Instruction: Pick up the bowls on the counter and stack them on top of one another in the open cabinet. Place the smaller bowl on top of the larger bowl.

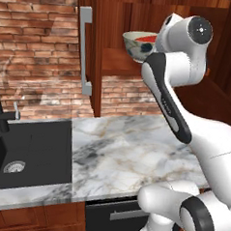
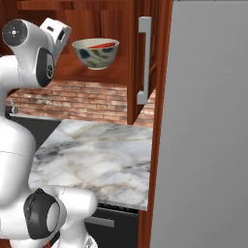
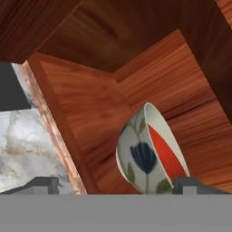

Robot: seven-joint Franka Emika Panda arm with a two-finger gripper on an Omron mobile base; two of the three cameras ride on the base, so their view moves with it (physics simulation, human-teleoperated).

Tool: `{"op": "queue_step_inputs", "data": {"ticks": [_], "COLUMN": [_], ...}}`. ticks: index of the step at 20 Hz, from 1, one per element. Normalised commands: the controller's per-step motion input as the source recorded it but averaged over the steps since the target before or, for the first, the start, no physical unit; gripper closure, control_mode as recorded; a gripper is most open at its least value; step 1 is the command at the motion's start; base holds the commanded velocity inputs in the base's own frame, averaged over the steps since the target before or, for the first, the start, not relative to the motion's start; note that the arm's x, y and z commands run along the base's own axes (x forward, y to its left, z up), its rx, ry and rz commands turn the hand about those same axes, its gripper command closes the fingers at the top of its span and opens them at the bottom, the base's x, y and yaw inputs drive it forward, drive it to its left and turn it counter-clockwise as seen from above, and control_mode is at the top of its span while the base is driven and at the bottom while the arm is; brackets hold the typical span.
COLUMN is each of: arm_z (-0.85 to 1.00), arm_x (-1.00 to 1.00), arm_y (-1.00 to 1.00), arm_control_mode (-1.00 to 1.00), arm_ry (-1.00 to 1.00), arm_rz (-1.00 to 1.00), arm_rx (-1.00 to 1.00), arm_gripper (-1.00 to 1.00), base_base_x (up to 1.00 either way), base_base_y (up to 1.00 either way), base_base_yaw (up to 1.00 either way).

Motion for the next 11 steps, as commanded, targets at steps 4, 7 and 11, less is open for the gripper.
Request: {"op": "queue_step_inputs", "data": {"ticks": [4,7,11], "arm_z": [0.0,0.0,0.0], "arm_x": [-0.52,-0.5,-0.49], "arm_y": [0.0,0.0,0.0], "arm_control_mode": [-1.0,-1.0,-1.0], "arm_ry": [0.1,0.11,0.14], "arm_rz": [-0.05,-0.04,-0.05], "arm_rx": [-0.01,-0.01,-0.01], "arm_gripper": [-1.0,-1.0,-1.0], "base_base_x": [0.0,0.0,0.0], "base_base_y": [0.0,0.0,0.0], "base_base_yaw": [0.0,0.0,0.0]}}
